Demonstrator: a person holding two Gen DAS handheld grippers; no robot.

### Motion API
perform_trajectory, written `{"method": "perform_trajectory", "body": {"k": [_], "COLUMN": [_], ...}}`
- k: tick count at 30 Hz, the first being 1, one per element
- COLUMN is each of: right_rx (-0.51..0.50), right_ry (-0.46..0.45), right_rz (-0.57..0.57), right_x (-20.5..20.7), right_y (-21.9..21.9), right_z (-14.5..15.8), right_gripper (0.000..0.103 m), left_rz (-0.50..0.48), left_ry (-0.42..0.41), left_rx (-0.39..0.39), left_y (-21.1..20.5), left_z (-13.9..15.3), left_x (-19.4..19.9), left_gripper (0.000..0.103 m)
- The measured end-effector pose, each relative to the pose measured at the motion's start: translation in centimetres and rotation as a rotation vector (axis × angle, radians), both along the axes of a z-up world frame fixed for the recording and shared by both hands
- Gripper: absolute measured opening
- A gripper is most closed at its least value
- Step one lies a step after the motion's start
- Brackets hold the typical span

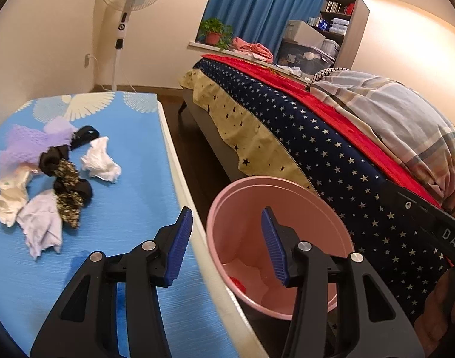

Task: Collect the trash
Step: 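Carry both items over the pink bin and open both grippers to drop them, then grasp the blue plastic bag with the right gripper while the left gripper reaches toward the white tissue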

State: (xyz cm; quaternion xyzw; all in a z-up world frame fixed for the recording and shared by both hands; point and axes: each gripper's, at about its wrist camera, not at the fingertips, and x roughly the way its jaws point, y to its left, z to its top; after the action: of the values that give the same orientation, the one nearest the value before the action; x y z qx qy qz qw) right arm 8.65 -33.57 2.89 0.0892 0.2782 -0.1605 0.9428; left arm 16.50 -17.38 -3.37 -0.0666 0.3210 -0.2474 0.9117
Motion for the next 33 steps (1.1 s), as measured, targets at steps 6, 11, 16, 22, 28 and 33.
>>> {"method": "perform_trajectory", "body": {"k": [6, 11, 16, 22, 28, 33], "right_rx": [-0.002, 0.032, 0.028, 0.055, 0.091, 0.126], "right_ry": [-0.044, -0.053, -0.062, -0.046, -0.013, 0.030], "right_rz": [0.032, 0.077, 0.120, 0.187, 0.267, 0.344], "right_x": [-0.4, -0.3, 0.0, 0.8, 2.1, 3.4], "right_y": [1.9, 3.9, 6.1, 8.5, 11.2, 13.7], "right_z": [0.3, 0.5, 0.6, -0.2, -2.0, -3.9], "right_gripper": [0.049, 0.049, 0.049, 0.049, 0.049, 0.049], "left_rz": [0.051, 0.105, 0.174, 0.322, 0.493, 0.610], "left_ry": [-0.031, -0.058, -0.070, -0.048, -0.026, -0.011], "left_rx": [-0.002, 0.009, -0.007, 0.007, 0.004, -0.004], "left_y": [2.5, 4.8, 7.8, 11.8, 16.2, 19.3], "left_z": [1.2, 2.0, 2.5, 1.9, 1.4, 1.0], "left_x": [-0.9, -1.4, -1.8, -1.7, -1.2, -0.7], "left_gripper": [0.048, 0.047, 0.047, 0.036, 0.033, 0.033]}}
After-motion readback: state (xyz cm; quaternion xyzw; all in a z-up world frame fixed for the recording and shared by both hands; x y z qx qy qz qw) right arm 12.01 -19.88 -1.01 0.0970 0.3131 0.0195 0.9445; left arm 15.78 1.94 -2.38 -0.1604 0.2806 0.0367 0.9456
